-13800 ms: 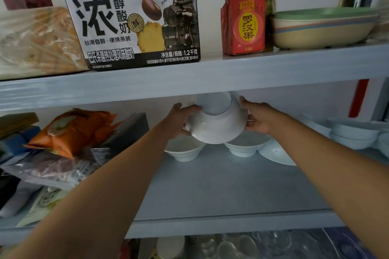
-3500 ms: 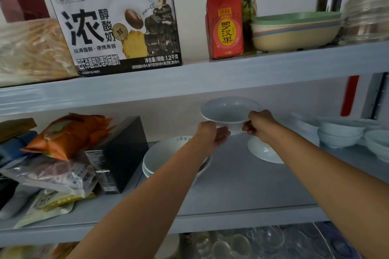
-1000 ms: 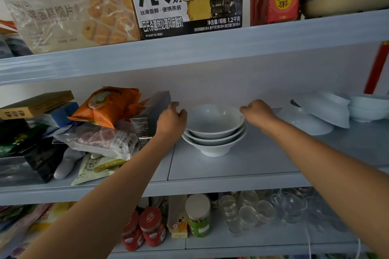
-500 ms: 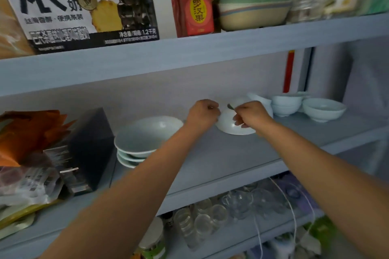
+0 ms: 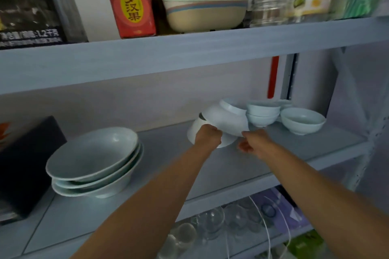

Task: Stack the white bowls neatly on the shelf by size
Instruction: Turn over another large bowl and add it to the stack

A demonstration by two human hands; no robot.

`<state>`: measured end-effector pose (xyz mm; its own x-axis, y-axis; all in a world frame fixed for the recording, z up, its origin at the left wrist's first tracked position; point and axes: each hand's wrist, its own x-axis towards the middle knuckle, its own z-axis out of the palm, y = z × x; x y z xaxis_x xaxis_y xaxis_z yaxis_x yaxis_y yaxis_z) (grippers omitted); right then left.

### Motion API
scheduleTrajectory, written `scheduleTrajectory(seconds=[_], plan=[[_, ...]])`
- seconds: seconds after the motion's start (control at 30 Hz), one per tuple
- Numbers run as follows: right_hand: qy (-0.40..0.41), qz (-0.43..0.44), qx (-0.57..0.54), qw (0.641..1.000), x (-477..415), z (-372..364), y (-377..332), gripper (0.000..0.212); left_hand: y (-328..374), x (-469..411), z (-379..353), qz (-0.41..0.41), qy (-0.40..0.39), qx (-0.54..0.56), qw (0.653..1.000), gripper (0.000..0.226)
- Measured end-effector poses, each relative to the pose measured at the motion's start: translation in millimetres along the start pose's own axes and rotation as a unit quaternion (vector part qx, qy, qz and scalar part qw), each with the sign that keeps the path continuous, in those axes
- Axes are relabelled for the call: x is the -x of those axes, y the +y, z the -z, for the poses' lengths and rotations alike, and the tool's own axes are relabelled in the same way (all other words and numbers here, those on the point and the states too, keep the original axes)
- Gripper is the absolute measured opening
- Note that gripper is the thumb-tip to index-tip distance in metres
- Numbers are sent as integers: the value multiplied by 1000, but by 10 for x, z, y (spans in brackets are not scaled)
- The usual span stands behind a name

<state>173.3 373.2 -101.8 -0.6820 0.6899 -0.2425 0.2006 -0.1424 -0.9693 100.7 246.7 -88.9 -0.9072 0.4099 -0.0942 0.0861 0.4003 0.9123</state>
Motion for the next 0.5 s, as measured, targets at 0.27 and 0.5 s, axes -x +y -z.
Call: scheduleTrajectory(seconds=[0.27, 0.5], plan=[[-19, -102, -271, 957, -387, -7, 101, 32, 67, -152, -241, 92, 29, 188, 978, 17], [-38, -165, -354, 920, -412, -116, 76, 34, 75, -317, -316, 99, 44, 292, 950, 17]])
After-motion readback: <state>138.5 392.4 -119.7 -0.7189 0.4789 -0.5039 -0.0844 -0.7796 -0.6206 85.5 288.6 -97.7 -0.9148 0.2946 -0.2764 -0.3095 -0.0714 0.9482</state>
